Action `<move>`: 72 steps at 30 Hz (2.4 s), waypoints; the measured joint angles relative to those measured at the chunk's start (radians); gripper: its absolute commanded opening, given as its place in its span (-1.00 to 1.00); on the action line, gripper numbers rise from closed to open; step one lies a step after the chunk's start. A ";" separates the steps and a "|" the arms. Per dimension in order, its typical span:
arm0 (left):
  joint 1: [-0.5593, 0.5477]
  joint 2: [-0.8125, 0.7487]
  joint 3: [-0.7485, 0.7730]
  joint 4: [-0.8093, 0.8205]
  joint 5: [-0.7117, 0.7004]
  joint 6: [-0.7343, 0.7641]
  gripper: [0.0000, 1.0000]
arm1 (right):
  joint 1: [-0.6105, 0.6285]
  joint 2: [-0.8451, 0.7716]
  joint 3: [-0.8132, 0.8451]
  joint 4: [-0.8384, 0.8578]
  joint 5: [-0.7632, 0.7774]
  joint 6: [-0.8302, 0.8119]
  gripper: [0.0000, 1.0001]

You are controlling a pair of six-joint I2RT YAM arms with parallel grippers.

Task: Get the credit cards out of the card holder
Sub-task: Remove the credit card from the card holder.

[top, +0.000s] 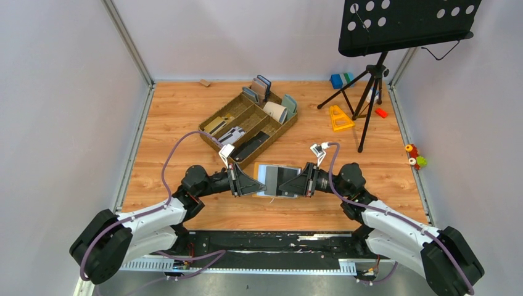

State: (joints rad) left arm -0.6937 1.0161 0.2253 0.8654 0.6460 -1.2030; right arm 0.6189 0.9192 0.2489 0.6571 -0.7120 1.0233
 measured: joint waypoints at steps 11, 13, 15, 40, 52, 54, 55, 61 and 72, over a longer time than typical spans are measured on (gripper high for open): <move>0.014 -0.051 0.000 -0.100 -0.029 0.041 -1.00 | -0.027 -0.026 -0.002 -0.077 0.004 -0.024 -0.89; 0.014 -0.045 0.000 -0.097 -0.021 0.040 -1.00 | -0.027 -0.019 -0.002 -0.075 0.002 -0.023 -0.64; 0.014 -0.035 0.000 -0.082 -0.010 0.037 -1.00 | -0.026 -0.004 -0.002 -0.068 -0.003 -0.023 -0.49; 0.022 0.021 -0.002 0.168 0.049 -0.075 -1.00 | -0.011 0.231 -0.002 0.297 -0.031 0.148 -0.84; 0.154 0.000 0.030 -0.067 0.077 -0.006 -1.00 | -0.108 0.204 -0.026 0.293 -0.037 0.168 -1.00; 0.181 -0.030 0.094 -0.249 0.060 0.077 -1.00 | -0.131 0.192 -0.013 0.210 -0.028 0.129 -1.00; 0.190 -0.044 0.140 -0.351 0.040 0.126 -1.00 | -0.142 0.184 0.011 0.131 -0.019 0.094 -1.00; 0.278 -0.114 0.362 -0.826 -0.051 0.377 -1.00 | -0.151 0.160 0.237 -0.226 0.122 -0.102 -1.00; 0.454 -0.246 0.702 -1.445 -0.367 0.695 -1.00 | -0.076 0.464 0.435 -0.276 0.343 -0.114 -1.00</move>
State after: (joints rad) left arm -0.2398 0.7700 0.9272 -0.5797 0.2790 -0.5083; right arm 0.5426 1.3830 0.6834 0.3813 -0.3695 0.9092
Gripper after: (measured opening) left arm 0.020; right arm 0.011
